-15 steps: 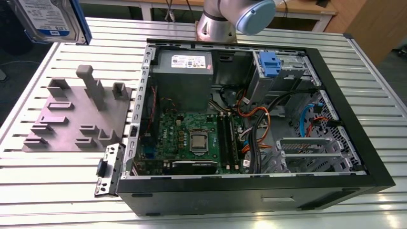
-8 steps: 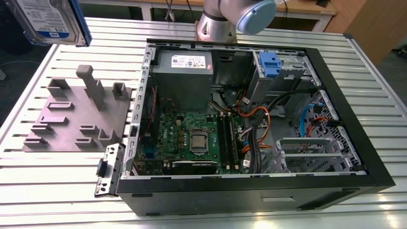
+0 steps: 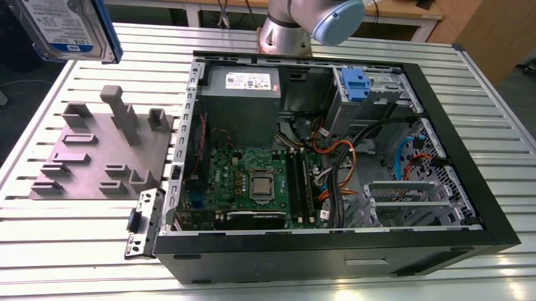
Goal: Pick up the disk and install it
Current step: 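Pick up the disk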
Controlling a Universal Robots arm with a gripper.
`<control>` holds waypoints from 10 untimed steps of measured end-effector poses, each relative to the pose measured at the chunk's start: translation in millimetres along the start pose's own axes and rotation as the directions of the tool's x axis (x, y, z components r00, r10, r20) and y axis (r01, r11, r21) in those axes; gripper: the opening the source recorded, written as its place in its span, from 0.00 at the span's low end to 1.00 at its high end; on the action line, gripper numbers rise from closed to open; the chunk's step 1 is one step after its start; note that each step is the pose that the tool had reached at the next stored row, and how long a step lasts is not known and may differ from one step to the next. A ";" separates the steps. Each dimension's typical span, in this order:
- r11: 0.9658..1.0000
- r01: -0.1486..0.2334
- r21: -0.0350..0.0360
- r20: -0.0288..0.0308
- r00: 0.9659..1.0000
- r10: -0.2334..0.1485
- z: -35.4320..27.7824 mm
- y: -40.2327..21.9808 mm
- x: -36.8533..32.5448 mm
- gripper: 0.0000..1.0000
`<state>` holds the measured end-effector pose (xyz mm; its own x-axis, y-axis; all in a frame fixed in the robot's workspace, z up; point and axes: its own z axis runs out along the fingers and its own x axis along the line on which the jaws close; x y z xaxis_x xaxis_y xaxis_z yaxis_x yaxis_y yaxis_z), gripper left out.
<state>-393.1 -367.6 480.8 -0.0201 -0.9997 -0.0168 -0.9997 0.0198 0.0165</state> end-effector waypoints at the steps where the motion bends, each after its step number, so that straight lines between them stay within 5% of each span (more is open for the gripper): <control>1: 1.000 0.000 0.000 0.000 1.000 0.000 0.0 -1.5 0.0 0.36; 10: 1.000 0.000 0.000 0.000 1.000 0.000 -0.2 -14.0 -0.3 0.36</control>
<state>-379.1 -367.6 480.8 -0.0201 -0.9997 -0.0168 -0.9997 0.0198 0.0164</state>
